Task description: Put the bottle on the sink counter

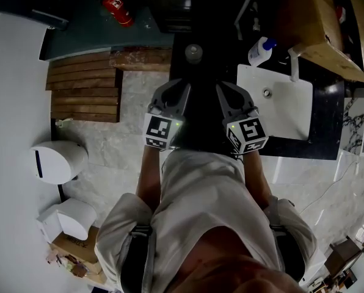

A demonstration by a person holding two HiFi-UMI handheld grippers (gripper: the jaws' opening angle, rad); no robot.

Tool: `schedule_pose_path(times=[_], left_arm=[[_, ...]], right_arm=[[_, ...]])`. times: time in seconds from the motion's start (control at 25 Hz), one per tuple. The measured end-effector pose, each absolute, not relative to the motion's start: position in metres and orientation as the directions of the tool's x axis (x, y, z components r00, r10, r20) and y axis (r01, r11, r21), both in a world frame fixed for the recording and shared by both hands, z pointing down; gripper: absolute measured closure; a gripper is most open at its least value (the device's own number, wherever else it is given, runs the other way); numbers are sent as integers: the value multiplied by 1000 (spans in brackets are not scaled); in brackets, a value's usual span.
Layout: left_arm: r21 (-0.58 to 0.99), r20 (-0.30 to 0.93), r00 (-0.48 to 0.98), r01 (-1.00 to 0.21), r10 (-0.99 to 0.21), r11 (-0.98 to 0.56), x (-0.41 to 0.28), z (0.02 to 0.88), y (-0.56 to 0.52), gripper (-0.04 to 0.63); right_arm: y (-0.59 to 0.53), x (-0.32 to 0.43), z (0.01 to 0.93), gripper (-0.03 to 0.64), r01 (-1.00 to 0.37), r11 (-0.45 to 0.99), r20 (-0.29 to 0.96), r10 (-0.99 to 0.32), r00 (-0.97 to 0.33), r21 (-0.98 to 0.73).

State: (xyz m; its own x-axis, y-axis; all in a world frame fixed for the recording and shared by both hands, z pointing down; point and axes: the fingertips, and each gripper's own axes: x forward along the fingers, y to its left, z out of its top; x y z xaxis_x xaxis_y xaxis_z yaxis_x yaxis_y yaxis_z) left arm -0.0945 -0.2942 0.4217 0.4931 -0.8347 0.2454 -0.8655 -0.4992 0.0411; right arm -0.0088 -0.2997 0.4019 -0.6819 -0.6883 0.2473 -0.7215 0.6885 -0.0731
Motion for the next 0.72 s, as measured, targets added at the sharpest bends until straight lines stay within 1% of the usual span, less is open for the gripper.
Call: schedule_pose_path(times=[0.72], left_arm=[[49, 255, 485, -870, -836, -490, -94, 426, -293, 554]], right_arm=[[-298, -8, 406, 620, -716, 694, 256, -681, -686, -76]])
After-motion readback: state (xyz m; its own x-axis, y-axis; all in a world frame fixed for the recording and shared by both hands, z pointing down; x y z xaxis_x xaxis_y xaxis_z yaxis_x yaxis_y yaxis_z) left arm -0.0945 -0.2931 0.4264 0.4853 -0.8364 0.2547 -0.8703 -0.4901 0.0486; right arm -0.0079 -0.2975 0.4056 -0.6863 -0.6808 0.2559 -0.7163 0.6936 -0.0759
